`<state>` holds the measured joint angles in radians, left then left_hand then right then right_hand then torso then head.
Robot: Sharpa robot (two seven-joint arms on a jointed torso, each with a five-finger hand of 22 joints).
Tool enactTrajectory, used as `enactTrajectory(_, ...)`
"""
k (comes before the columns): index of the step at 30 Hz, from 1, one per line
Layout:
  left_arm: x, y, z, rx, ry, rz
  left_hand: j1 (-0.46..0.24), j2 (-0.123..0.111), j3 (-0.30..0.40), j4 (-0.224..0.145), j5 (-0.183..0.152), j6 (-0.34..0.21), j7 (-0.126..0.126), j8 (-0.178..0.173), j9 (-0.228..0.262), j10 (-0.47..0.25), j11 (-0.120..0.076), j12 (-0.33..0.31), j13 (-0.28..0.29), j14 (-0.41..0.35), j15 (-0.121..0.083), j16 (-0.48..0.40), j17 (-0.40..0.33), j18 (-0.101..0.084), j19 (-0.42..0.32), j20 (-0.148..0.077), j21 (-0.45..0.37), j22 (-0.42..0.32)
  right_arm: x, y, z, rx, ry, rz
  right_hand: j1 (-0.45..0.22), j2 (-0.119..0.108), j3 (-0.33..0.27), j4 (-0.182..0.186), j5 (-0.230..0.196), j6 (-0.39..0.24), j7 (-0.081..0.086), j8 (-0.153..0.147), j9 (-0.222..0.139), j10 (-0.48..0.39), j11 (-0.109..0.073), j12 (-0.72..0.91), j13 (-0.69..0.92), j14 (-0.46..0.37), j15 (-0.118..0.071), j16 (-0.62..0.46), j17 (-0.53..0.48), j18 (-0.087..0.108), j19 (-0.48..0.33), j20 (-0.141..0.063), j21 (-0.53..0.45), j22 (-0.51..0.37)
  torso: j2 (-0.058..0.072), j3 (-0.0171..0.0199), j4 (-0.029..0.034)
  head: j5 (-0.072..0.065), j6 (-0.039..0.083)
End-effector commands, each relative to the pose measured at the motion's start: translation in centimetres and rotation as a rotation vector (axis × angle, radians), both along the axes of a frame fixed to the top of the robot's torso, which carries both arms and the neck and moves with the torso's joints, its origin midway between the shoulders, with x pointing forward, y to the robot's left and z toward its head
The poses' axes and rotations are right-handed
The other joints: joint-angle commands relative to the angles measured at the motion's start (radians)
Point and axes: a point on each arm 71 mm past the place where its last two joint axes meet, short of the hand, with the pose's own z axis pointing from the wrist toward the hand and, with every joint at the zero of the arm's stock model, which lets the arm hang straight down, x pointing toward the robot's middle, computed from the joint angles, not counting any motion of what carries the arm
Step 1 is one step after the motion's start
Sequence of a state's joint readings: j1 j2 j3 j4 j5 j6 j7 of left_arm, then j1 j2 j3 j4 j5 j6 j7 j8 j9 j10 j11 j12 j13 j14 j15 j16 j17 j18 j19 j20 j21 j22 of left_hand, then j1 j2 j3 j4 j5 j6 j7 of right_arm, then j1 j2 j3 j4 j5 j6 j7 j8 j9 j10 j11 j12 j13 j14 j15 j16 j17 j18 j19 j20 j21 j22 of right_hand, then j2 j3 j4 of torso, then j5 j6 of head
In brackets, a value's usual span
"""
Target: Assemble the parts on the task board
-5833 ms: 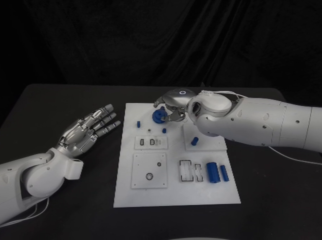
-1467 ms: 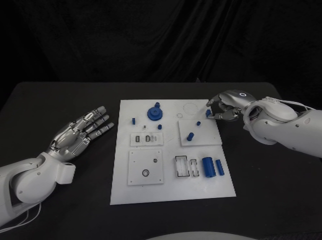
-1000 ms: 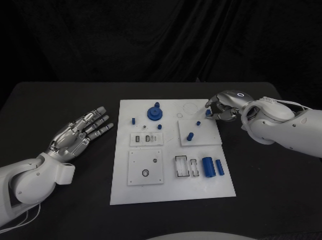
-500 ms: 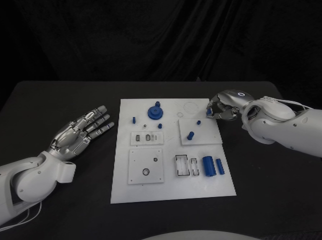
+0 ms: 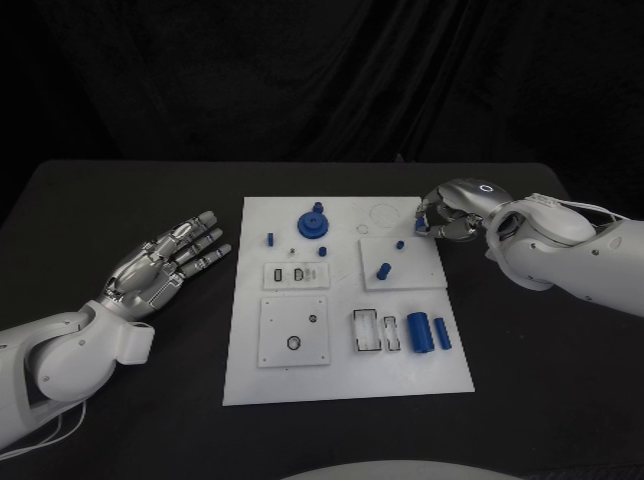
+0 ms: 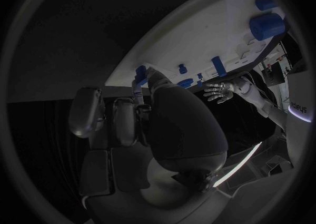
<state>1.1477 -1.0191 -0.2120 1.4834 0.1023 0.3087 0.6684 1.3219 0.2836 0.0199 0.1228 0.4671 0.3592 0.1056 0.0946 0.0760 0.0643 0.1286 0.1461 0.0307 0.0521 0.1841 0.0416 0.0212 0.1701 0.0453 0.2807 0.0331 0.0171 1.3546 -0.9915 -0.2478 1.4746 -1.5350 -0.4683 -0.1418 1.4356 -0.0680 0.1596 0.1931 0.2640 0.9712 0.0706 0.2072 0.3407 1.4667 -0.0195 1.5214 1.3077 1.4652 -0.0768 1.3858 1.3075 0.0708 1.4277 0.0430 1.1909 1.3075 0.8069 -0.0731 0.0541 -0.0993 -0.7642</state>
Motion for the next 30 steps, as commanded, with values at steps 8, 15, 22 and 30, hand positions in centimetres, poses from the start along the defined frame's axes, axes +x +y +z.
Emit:
enactTrajectory(8, -0.1, -0.1, 0.0, -0.014, -0.002, -0.004, -0.012, 0.002, 0.008, -0.001, 0.002, 0.001, 0.003, 0.002, 0.001, -0.001, 0.004, 0.007, 0.001, 0.001, 0.005, 0.005, 0.001, 0.003, -0.002, 0.007, -0.006, -0.001, -2.1, 4.4, 3.9, 0.102, -0.113, 0.122, 0.012, 0.000, 0.000, -0.008, 0.017, 0.018, 0.003, 0.011, 0.022, 0.046, 0.004, -0.002, 0.209, 0.048, 0.003, -0.004, 0.105, 0.004, 0.004, -0.005, -0.003, 0.163, 0.000, 0.0000, -0.0015, 0.013, 0.004)
enactTrajectory(15, -0.1, -0.4, 0.0, -0.016, -0.003, -0.007, -0.013, 0.000, 0.008, -0.002, 0.002, 0.003, 0.003, 0.003, 0.002, 0.000, 0.004, 0.009, 0.001, 0.003, 0.005, 0.006, 0.002, 0.002, -0.001, 0.007, -0.006, -0.001, -4.8, 10.6, 4.2, 0.106, -0.056, 0.291, 0.008, 0.000, -0.001, -0.006, 0.007, 0.018, 0.004, 0.010, 0.025, 0.051, 0.005, 0.002, 0.213, 0.049, 0.003, -0.001, 0.108, 0.004, 0.005, -0.005, -0.002, 0.164, 0.000, -0.0020, 0.0012, 0.020, 0.001)
enactTrajectory(22, -0.1, -0.5, 0.0, -0.016, -0.003, -0.008, -0.013, 0.000, 0.008, -0.002, 0.002, 0.003, 0.003, 0.003, 0.002, 0.000, 0.004, 0.009, 0.001, 0.003, 0.005, 0.006, 0.002, 0.002, -0.001, 0.007, -0.006, -0.001, -6.2, 14.9, 2.0, 0.083, -0.004, 0.393, 0.006, -0.001, -0.003, -0.006, -0.003, 0.018, 0.006, 0.009, 0.029, 0.055, 0.007, 0.006, 0.217, 0.052, 0.004, 0.005, 0.112, 0.003, 0.008, -0.004, 0.002, 0.165, -0.001, -0.0027, 0.0031, 0.023, -0.004)
enactTrajectory(30, 0.0, -0.7, 0.0, -0.018, -0.001, -0.016, -0.013, 0.000, 0.008, -0.002, 0.002, 0.003, 0.003, 0.003, 0.002, 0.000, 0.004, 0.009, 0.001, 0.003, 0.005, 0.006, 0.002, 0.002, -0.001, 0.007, -0.006, -0.001, -6.3, 18.2, -0.1, 0.022, 0.009, 0.422, 0.008, -0.004, -0.003, -0.011, -0.001, 0.023, 0.007, 0.010, 0.035, 0.053, 0.009, 0.004, 0.215, 0.051, 0.006, 0.001, 0.108, 0.005, 0.006, -0.004, -0.007, 0.163, 0.000, -0.0011, -0.0009, 0.032, -0.016)
